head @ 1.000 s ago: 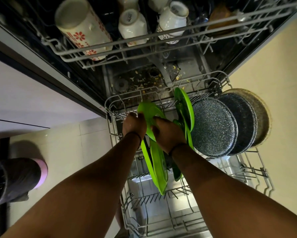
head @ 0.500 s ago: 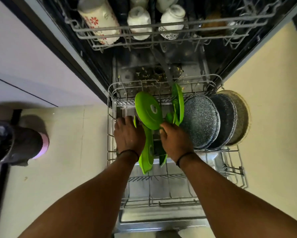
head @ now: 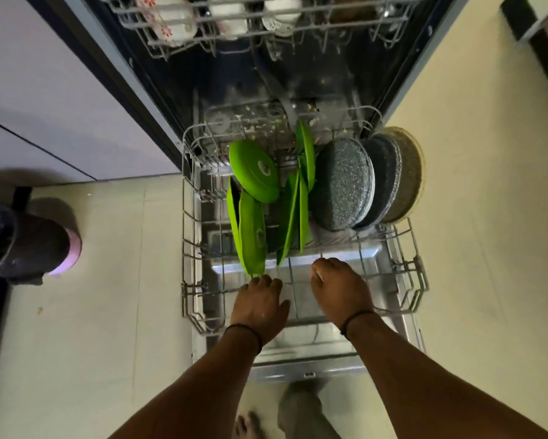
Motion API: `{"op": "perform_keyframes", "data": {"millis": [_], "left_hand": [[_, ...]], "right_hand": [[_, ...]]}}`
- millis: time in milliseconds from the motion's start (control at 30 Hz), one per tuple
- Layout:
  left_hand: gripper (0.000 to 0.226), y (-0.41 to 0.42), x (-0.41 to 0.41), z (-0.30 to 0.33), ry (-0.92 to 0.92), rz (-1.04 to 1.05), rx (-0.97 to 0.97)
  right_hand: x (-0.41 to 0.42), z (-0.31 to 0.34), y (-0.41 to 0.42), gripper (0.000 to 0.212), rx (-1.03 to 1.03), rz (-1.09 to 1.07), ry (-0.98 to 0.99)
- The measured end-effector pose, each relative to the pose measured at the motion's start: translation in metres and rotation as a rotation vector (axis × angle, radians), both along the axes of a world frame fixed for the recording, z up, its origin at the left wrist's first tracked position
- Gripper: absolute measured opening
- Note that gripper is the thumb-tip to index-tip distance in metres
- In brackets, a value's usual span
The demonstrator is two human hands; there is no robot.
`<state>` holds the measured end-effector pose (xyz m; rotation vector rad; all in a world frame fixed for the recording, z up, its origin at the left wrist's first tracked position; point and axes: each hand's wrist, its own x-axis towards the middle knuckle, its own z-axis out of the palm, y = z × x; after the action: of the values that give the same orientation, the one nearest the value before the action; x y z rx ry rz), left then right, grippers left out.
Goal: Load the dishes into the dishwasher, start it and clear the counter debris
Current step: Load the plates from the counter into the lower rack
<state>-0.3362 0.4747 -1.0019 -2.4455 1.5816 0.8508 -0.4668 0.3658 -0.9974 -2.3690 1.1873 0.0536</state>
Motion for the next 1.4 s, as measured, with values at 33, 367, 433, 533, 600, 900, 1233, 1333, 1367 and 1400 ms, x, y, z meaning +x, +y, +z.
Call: {"op": "perform_keyframes", "data": {"millis": [33, 367, 433, 533, 600, 900, 1233, 1333, 1367, 1400], "left_hand": [[0.04, 0.003, -0.007, -0.003, 0.003, -0.022, 0.005], [0.032, 0.059, -0.045, -0.032, 0.091, -0.139, -0.247], [0.014, 0.058, -0.044, -0.032, -0.004, -0.184, -0.226], [0.013, 0.054, -0.041, -0.031, -0.098, -0.189, -0.251], [0.02, 0.047, -0.039, -0.03, -0.104, -0.161, -0.264], [0.008, -0.039, 0.031, -0.008, -0.1, -0.139, -0.339], [0.009, -0.13, 0.084, -0.005, -0.246, 0.011, -0.342], [0.013, -0.152, 0.098, -0.008, -0.288, 0.046, -0.407], [0.014, -0.16, 0.103, -0.007, -0.312, 0.057, -0.449], [0.015, -0.167, 0.109, -0.009, -0.338, 0.065, -0.483]], "right_hand": [[-0.009, -0.003, 0.008, 0.017, 0.004, -0.002, 0.025], [-0.066, -0.031, 0.078, 0.039, -0.005, 0.019, -0.052], [-0.068, -0.035, 0.076, 0.043, -0.059, 0.064, -0.008], [-0.06, -0.036, 0.075, 0.043, -0.171, 0.139, 0.095], [-0.051, -0.032, 0.073, 0.041, -0.225, 0.147, 0.117], [0.019, -0.013, -0.019, 0.027, -0.227, 0.037, 0.111], [0.072, -0.029, -0.104, 0.035, -0.067, -0.106, -0.226], [0.094, -0.027, -0.132, 0.037, -0.067, -0.11, -0.235], [0.102, -0.025, -0.14, 0.036, -0.077, -0.107, -0.225], [0.109, -0.023, -0.15, 0.035, -0.088, -0.104, -0.207]]}}
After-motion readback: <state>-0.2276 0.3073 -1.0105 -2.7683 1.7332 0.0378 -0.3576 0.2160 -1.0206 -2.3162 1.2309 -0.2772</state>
